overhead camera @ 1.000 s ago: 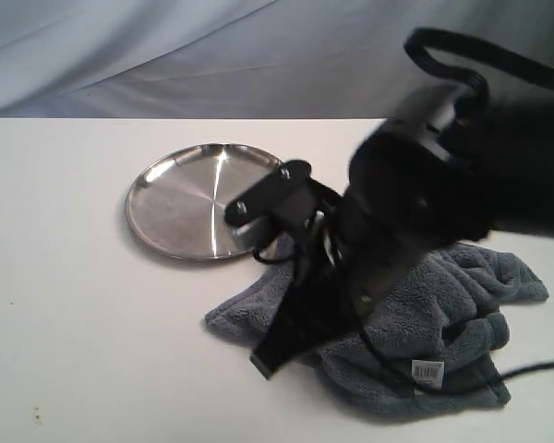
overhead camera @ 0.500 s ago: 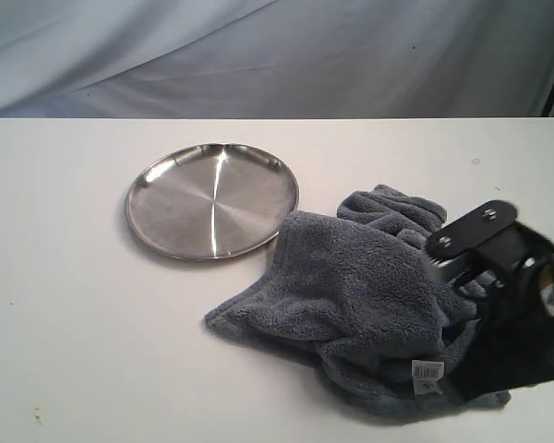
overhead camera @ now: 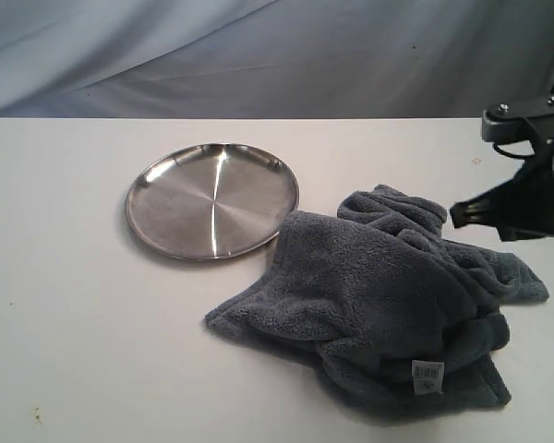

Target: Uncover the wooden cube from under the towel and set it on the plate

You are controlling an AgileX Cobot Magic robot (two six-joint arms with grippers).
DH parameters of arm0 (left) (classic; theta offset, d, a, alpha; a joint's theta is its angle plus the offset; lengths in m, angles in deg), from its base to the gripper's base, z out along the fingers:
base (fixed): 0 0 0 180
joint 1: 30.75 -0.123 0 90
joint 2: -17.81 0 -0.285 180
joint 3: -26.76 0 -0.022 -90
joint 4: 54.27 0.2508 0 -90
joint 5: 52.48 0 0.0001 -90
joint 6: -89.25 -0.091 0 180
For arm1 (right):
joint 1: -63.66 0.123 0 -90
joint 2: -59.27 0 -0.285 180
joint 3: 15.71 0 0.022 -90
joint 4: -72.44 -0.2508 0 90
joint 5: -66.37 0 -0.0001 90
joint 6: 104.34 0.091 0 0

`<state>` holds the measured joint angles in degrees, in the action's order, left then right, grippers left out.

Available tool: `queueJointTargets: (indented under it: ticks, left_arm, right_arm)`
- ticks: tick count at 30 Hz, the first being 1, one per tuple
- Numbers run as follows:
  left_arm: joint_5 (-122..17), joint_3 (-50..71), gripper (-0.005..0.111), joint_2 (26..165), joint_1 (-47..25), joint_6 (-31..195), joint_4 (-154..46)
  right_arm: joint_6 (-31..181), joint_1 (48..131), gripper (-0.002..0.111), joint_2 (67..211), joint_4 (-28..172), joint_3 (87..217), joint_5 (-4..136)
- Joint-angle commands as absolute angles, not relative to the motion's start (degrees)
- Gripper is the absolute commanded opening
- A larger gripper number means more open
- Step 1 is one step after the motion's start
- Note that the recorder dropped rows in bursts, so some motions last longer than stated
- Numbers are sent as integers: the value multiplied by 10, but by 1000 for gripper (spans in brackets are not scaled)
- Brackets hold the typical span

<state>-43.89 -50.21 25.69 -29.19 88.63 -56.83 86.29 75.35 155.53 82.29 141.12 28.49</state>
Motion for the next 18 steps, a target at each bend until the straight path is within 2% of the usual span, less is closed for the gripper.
queueJointTargets:
  ticks: [1,4,8,15,18]
  left_arm:
    - [-441,-505,1,256,-291,887,-568]
    - [-441,-505,1,256,-291,888,-568]
    - [-441,-505,1,256,-291,888,-568]
    - [-441,-505,1,256,-291,887,-568]
    - [-441,-505,1,256,-291,888,-568]
  right_arm:
    - [806,781,0,1664,768,1549,207]
    - [784,840,0,1733,762,1649,144]
    - [783,923,0,1772,738,1720,145]
    - [783,1080,0,1773,724,1726,106]
    - [778,1160,0,1743,747,1673,118]
